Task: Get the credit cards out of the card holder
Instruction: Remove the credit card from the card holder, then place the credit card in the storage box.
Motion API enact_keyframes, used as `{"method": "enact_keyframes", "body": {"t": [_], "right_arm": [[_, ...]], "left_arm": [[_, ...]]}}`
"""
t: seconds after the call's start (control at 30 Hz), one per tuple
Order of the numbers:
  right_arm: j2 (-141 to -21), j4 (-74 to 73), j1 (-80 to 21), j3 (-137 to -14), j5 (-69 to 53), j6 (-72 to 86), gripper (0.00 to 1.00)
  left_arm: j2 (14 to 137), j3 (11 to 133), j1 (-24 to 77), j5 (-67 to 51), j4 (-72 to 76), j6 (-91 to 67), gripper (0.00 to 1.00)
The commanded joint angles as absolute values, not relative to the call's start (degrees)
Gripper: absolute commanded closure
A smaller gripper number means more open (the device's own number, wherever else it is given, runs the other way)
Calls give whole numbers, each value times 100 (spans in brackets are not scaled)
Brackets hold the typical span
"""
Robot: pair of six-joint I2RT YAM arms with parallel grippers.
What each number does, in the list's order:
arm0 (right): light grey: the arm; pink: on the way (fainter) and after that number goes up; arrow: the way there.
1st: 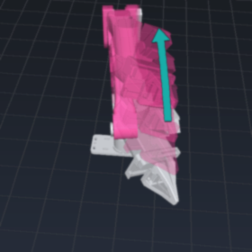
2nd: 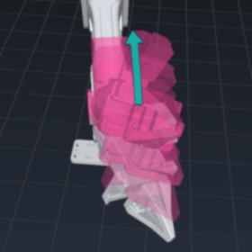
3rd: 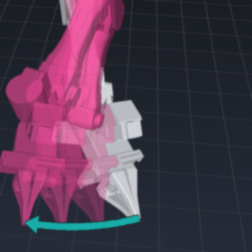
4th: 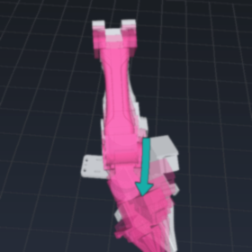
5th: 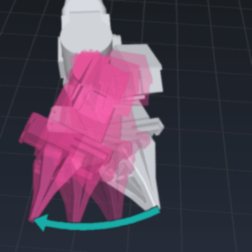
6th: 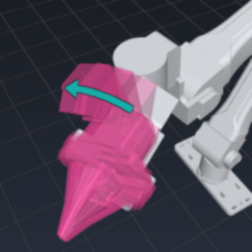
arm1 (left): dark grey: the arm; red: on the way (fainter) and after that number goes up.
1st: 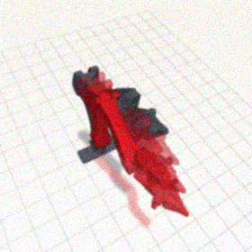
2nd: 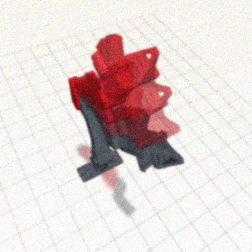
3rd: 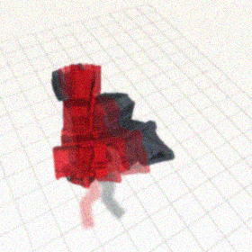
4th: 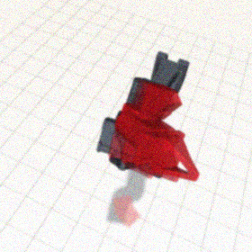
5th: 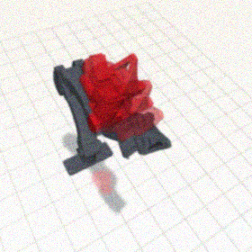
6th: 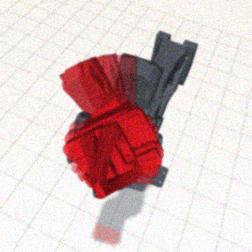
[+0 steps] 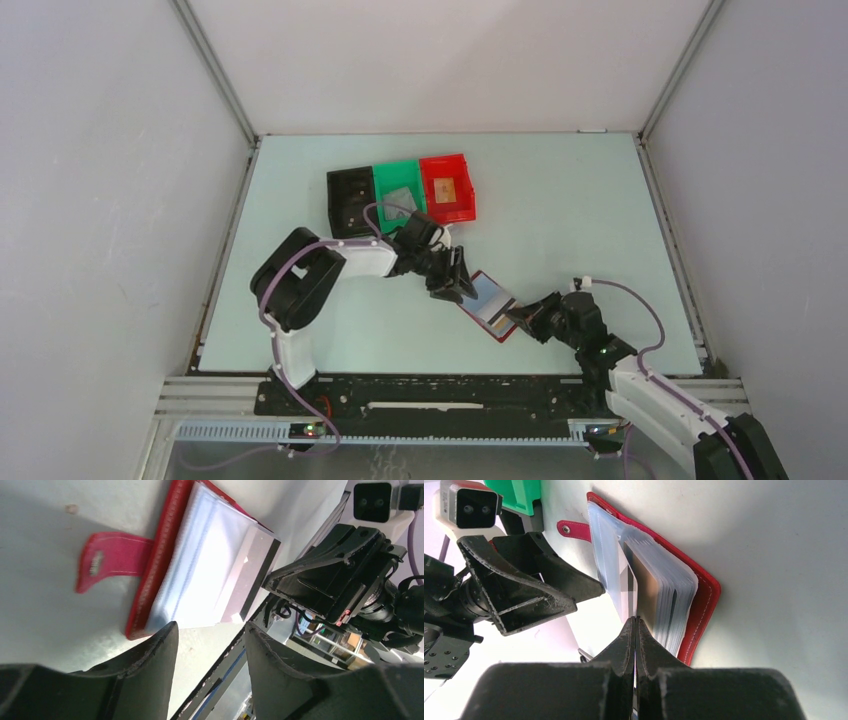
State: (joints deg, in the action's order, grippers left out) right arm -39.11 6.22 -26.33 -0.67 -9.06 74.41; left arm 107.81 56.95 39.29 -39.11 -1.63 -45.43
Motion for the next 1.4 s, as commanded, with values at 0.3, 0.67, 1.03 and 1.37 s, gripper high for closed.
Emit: {"method": "enact_keyframes", "body": {"t": [0.3,0.67,1.03,1.37], "right_arm": [[-2879,-497,-2619,-61,-756,7328,100],[-2568,-796,-2637,-269,-842,7109,100],[-2524,-415,-2798,-336,-967,6976,100],[-3202,338,-2891,-254,-980,7010,100]], "left_arm": [[10790,6575,4410,-4314,-377,-4287,41],[10819,6664,4370,-4223,-680,-4061,38],[10748,6507,4218,-4530,-539,-4093,35],[10973,6489,4175,-4701,-256,-4265,34]]}}
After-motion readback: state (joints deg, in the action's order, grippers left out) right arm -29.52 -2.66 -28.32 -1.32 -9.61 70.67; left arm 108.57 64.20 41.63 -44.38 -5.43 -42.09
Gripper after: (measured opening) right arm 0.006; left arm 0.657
